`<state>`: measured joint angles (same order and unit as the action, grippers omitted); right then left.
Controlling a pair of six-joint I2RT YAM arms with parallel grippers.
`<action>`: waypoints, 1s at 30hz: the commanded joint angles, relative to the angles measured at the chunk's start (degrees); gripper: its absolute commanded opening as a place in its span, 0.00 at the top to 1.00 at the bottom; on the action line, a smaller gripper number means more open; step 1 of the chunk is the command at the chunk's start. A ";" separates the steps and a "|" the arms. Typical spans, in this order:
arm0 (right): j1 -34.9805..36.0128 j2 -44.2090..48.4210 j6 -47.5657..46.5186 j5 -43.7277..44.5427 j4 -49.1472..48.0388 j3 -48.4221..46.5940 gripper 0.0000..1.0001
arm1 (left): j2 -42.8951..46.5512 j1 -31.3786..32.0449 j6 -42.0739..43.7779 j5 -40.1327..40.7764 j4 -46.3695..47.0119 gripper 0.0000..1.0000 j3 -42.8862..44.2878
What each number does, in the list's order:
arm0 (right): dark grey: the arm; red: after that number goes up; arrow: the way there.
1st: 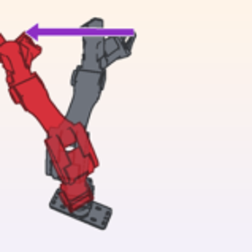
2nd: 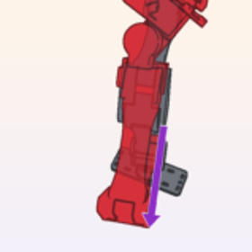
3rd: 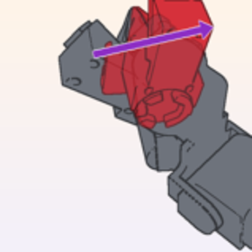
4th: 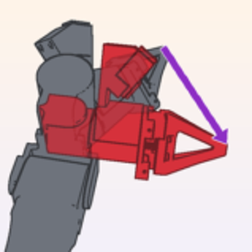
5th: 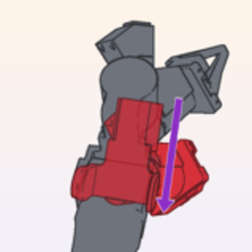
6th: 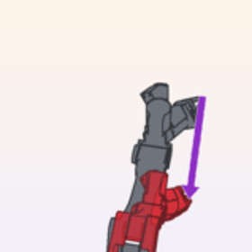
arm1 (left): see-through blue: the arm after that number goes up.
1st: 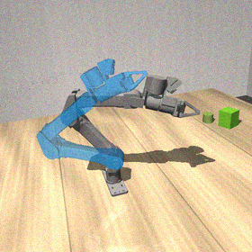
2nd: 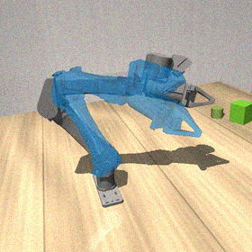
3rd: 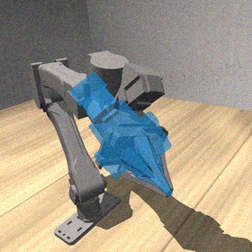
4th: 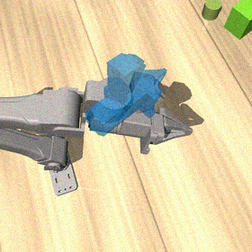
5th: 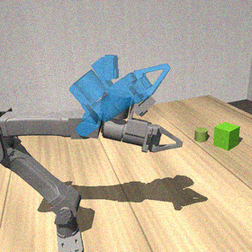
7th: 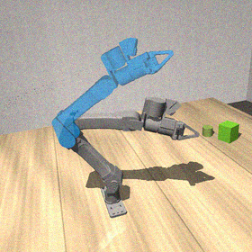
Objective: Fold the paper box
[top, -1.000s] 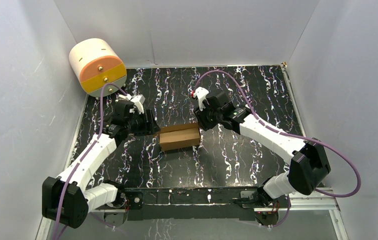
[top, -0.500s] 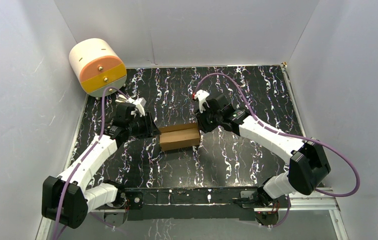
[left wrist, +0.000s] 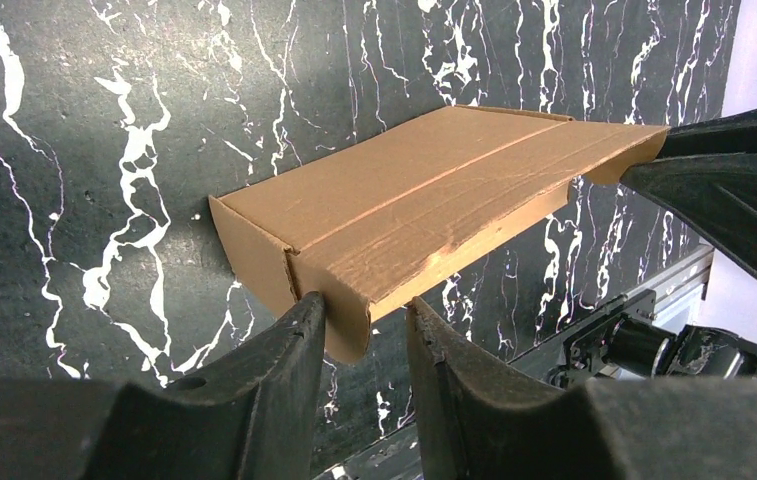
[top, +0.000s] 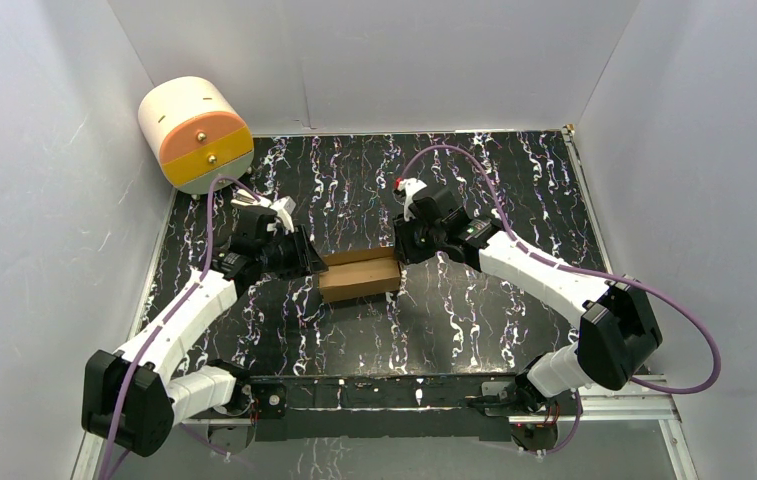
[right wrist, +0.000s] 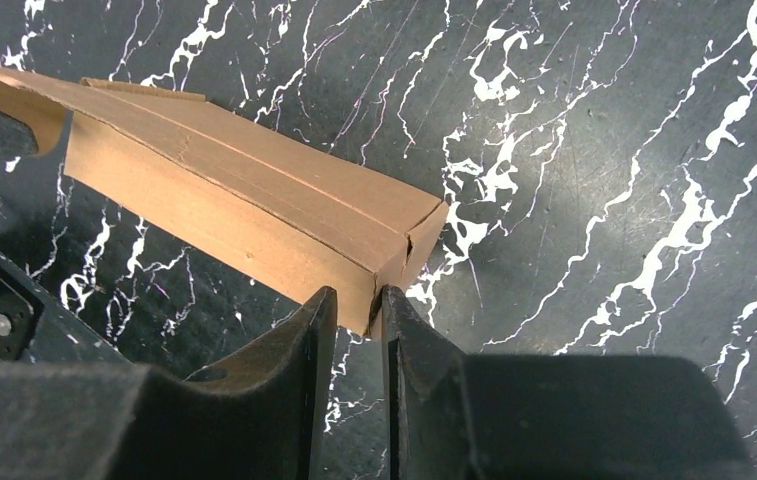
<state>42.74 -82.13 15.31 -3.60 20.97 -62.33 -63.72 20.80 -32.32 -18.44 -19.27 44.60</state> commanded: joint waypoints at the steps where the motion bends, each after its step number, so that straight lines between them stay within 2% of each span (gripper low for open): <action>1: -0.27 1.71 6.30 -0.25 -2.79 -0.08 0.69 | -0.03 0.64 -2.66 -1.15 0.94 0.67 0.49; 10: -0.24 2.20 9.03 -0.14 -4.48 1.75 0.74 | 0.25 1.38 -4.36 0.08 2.08 0.68 -0.33; 21: -0.22 3.04 5.08 1.47 -4.17 3.54 0.82 | 1.16 1.68 -2.22 3.53 0.94 0.70 -1.40; 30: -0.21 2.94 5.87 -0.07 -5.84 4.64 0.85 | 1.06 1.64 -2.04 4.42 0.11 0.72 -1.53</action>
<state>42.39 -81.03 20.82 -2.76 17.78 -58.28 -63.96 22.26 -34.72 -14.31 -18.26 43.55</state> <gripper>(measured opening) 0.161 0.290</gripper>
